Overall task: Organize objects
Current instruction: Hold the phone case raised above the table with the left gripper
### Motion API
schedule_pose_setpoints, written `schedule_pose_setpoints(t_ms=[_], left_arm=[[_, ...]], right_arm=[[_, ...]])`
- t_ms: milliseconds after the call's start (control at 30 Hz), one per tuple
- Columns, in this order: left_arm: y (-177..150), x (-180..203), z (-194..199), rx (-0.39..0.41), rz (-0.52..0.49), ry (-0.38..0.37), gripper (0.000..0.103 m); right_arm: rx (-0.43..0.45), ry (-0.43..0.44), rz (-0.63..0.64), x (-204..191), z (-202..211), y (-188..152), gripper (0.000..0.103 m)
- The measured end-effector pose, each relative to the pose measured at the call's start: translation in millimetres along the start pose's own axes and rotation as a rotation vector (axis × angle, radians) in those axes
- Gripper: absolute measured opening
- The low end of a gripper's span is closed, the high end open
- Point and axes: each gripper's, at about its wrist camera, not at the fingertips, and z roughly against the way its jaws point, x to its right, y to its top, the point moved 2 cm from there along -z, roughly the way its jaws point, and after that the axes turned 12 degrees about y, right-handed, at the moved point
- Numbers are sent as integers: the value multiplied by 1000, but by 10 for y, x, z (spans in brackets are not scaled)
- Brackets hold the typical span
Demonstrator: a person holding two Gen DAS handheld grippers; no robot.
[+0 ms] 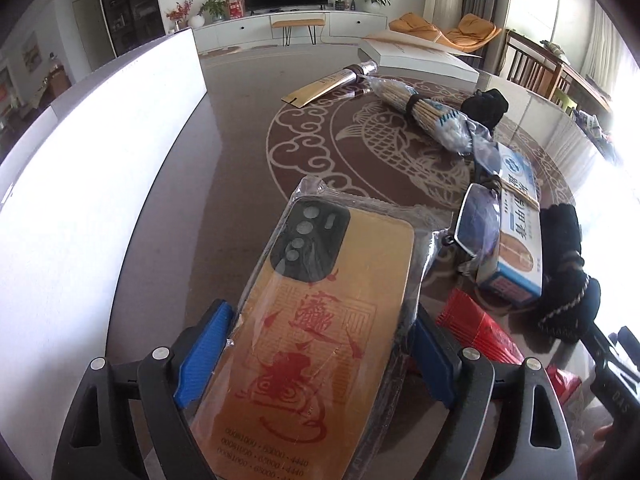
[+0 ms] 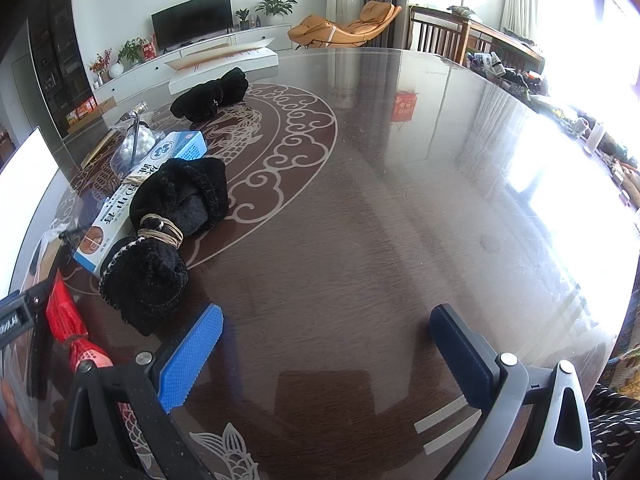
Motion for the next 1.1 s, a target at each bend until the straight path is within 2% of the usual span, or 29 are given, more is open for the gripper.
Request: schedule_pose_setpoints(t_ms=[167,200,267,300,1100], left_arm=[[-130,-43,80,29,-30,-26,88],[-134,-48,73,34,-31,-28,90],[-137,-84,34,29,-21,-24,102],[-138,-94,16,27,-17,-21,103],[-196,-116,72,51,-15,-25,103]], right_arm=[[0,0,0,0,0,0,103],[0,0,0,0,0,0,103],[0,0,0,0,-1,0,103],[0,0,0,0,0,0,103],[0,0,0,0,0,-1,103]])
